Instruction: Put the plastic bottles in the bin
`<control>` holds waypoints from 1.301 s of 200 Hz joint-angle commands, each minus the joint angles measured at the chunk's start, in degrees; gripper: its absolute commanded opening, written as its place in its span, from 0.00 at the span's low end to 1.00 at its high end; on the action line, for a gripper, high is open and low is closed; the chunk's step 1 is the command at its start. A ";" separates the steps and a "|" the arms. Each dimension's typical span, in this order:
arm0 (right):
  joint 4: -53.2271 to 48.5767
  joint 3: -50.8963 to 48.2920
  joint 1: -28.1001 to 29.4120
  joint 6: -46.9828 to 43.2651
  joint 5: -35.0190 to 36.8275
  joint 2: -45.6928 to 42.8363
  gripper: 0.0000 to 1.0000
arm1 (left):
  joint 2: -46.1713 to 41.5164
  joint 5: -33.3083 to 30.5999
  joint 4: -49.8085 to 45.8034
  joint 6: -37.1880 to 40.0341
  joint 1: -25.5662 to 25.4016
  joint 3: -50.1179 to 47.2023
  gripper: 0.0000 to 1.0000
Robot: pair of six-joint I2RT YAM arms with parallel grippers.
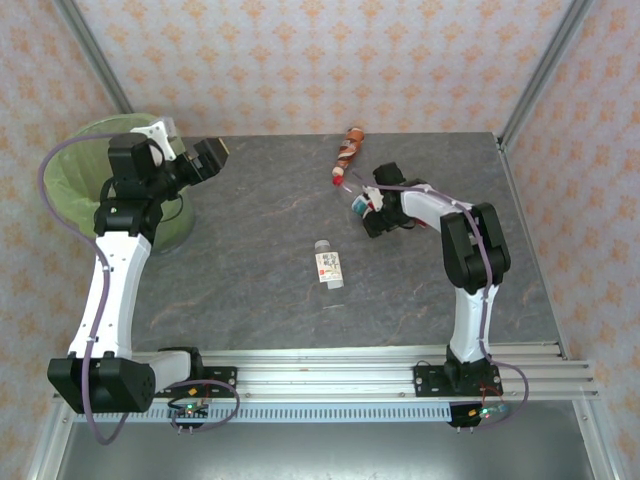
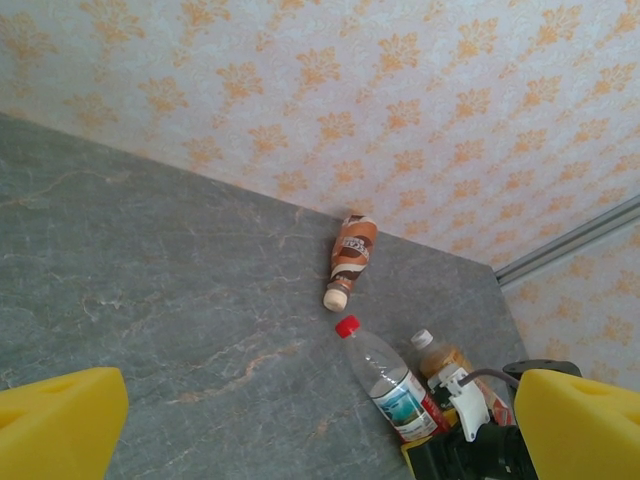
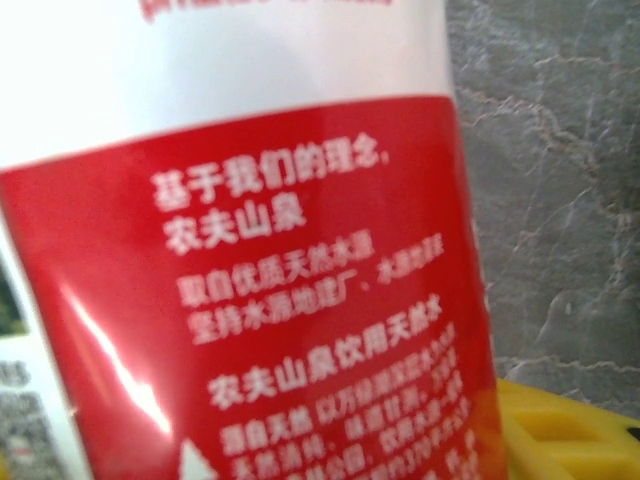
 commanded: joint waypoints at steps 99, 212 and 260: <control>8.11 -11.64 1.89 5.30 2.10 -13.20 0.36 | 0.95 0.47 1.62 -1.11 -1.21 -0.89 1.00; 25.41 -29.91 2.82 23.55 -3.35 -29.89 0.31 | 6.18 0.10 3.81 -2.27 -8.26 -0.54 1.00; 30.89 -33.73 2.85 28.61 -10.06 -35.97 0.30 | 10.46 0.12 5.64 -3.68 -12.87 1.12 1.00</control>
